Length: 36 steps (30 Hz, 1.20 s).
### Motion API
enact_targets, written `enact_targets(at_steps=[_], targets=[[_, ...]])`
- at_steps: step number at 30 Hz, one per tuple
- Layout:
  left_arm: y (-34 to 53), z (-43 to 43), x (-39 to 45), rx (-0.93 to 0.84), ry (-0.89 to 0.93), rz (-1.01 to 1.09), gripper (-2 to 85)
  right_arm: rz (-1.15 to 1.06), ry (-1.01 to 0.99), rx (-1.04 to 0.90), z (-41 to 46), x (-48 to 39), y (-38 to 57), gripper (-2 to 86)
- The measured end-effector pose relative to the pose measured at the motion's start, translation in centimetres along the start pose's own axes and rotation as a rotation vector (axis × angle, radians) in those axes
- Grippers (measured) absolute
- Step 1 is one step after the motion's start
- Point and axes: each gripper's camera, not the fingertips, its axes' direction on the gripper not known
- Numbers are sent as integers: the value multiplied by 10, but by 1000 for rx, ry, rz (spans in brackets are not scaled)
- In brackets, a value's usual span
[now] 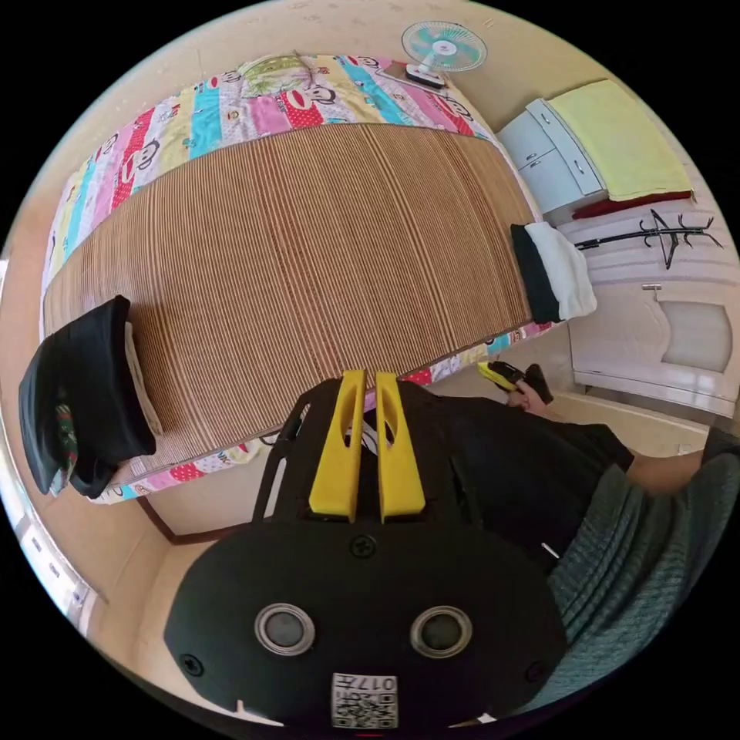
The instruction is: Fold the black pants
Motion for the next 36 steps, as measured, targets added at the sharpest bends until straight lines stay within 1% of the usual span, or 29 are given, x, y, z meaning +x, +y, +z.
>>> enact_targets(at_steps=[2,3,5,6,8,9,11,12,14,15,16,17,18,19,20,21,23,24,25,26,28,29,31,33,35,36], targets=[[18,-11,-6,33,23,-11,-1,-255,137,-125,47,-82,-8,3],[29,-16,-12,47,46,-24,-4,-314,183,-143,57,-103,-6,3],[43,-25,-25,59,88,-52,-4,-538,423,-148,93,-184,13,3],[53,-34,-35,80,107,-70,-2,-594,484,-133,101,-203,21,3],[68,-51,-54,120,115,-102,7,-807,678,-25,136,-273,70,4],[77,-64,-70,148,116,-129,17,-851,716,10,145,-288,84,4],[91,-87,-97,196,108,-178,36,-1027,829,172,185,-337,153,4],[100,-104,-117,232,89,-213,47,-1071,849,220,196,-346,171,4],[115,-131,-147,288,33,-274,64,-1189,891,472,240,-367,244,3],[125,-149,-167,324,-19,-314,75,-1205,871,537,250,-369,261,3],[135,-167,-188,355,-80,-363,89,-1222,789,630,270,-369,289,3],[139,-175,-199,366,-109,-388,97,-1225,685,662,290,-367,310,3],[146,-191,-221,377,-171,-444,114,-1223,637,654,300,-365,318,3],[151,-206,-244,382,-227,-492,132,-1216,571,605,321,-364,330,3],[153,-213,-255,382,-254,-510,136,-1200,557,553,344,-363,340,3],[153,-224,-275,376,-312,-535,145,-1196,566,537,355,-362,345,3],[144,-233,-299,327,-456,-528,157,-1216,655,522,394,-359,373,3],[131,-233,-310,267,-570,-500,165,-1221,680,526,402,-358,379,3],[118,-229,-320,210,-647,-469,171,-1231,726,525,414,-355,393,3],[111,-225,-325,182,-669,-453,173,-1234,767,518,422,-353,405,3],[87,-203,-342,37,-719,-414,177,-1216,822,531,428,-348,420,3],[82,-198,-344,4,-735,-401,177,-1184,858,553,428,-344,429,3],[71,-193,-332,-44,-872,-356,173,-1117,891,594,423,-339,441,3],[67,-194,-324,-86,-941,-318,159,-1065,890,635,417,-334,454,3],[69,-200,-321,-113,-914,-284,128,-1007,851,688,409,-326,468,3],[74,-213,-322,-115,-880,-273,98,-993,838,697,407,-324,470,3]])
